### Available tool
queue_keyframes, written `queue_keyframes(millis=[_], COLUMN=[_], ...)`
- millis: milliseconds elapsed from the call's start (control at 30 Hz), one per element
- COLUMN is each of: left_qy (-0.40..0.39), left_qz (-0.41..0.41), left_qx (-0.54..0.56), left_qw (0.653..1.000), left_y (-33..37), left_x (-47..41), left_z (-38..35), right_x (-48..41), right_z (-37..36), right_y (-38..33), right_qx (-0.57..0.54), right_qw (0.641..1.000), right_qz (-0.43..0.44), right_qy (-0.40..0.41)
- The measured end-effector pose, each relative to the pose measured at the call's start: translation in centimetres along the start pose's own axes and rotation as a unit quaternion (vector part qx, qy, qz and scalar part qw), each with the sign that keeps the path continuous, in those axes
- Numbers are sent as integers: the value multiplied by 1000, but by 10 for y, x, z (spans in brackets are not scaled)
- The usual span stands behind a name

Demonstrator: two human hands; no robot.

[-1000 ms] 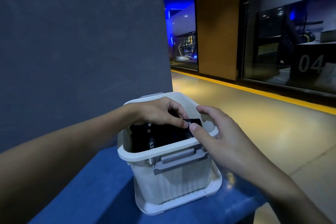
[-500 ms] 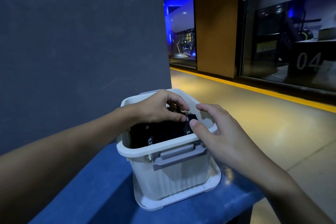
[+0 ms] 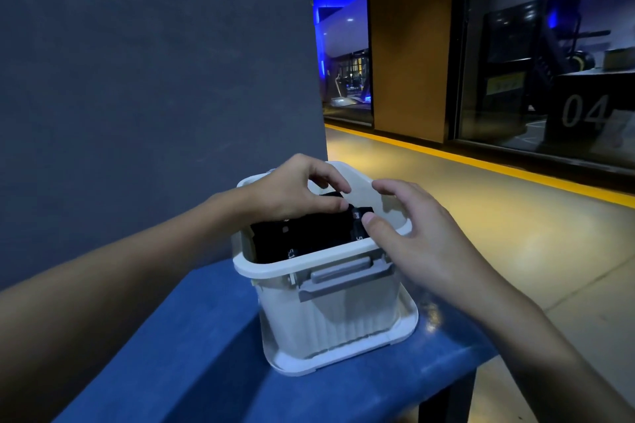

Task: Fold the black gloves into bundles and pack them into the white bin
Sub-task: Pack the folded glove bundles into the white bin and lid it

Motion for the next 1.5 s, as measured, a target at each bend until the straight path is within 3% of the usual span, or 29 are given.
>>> queue_keyframes(millis=[167,333,500,700,867,1033,1167,1400,1500], left_qy=[76,172,255,300,306,250,214,249,261], left_qz=[-3,29,103,230,314,344,354,343,338], left_qx=[24,14,-30,-70,-103,-129,-129,-86,-54], left_qw=[997,985,961,923,893,896,901,901,903], left_y=[4,-10,-49,-130,-190,-230,-247,-253,-249], left_x=[40,110,186,266,306,316,315,318,319], left_z=[37,81,124,148,144,130,121,124,123], right_x=[1,2,5,11,4,-10,-27,-41,-44], right_z=[6,-20,-77,-172,-257,-330,-371,-407,-412], right_y=[-37,-102,-163,-208,-205,-196,-187,-179,-180], right_qx=[56,55,-1,-11,-5,-14,-2,2,-48], right_qw=[996,989,981,965,957,948,951,951,955], right_qz=[57,134,190,218,156,74,8,-36,-46], right_qy=[38,20,-48,-146,-243,-309,-311,-306,-288])
Point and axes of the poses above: each hand's wrist, its own x-axis away from the middle knuckle, its own z-axis out of the back of the hand, y = z × x, the point moved 6 cm from there along -x, towards the middle knuckle, and after that the axes turned 5 degrees about x, right-handed, at the moved point
